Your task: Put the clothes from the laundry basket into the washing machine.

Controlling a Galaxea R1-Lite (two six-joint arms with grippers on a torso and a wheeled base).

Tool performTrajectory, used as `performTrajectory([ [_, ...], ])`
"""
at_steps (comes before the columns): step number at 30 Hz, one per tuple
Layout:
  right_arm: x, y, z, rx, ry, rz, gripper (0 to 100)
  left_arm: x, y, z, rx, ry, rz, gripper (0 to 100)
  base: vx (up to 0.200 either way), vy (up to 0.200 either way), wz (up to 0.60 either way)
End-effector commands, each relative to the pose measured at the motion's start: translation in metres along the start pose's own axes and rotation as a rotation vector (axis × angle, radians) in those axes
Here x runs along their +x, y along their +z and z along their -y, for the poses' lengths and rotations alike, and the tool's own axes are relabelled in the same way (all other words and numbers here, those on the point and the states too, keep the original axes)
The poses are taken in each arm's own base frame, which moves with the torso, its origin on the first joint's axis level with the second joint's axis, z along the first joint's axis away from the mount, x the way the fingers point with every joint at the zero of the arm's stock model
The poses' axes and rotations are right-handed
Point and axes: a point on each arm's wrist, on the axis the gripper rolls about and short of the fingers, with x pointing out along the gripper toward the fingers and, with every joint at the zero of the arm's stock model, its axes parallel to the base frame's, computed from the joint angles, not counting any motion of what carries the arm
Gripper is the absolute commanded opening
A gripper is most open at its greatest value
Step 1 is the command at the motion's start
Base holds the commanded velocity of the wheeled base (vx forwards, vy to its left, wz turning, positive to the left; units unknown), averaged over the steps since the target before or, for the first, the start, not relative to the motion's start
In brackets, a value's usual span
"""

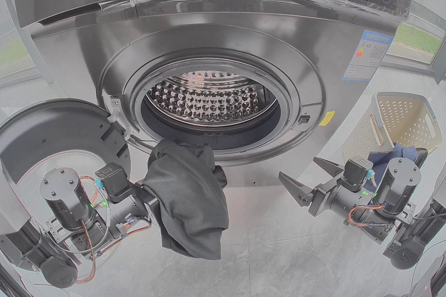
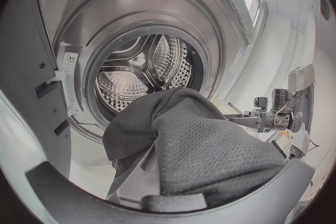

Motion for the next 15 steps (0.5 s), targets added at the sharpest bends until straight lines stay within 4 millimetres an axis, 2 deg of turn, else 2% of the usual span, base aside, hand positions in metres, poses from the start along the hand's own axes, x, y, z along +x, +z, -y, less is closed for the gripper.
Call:
performTrajectory([
  [1,0.0001,-0.0001,-0.0001,0.0,0.001,0.0,100,0.0014,-0.0021,-0.0004,-0.001,0.002,-0.008,0,0.0,0.0,0.0],
  [5,0.0001,-0.0001,-0.0001,0.0,0.001,0.0,100,0.0029,-0.0011,-0.0007,-0.001,0.003,-0.003,0,0.0,0.0,0.0],
  [15,-0.0005,-0.001,-0.0012,0.0,0.005,-0.005,100,0.0055,-0.0006,-0.0001,-0.005,0.001,0.003,0,0.2,0.0,0.0],
])
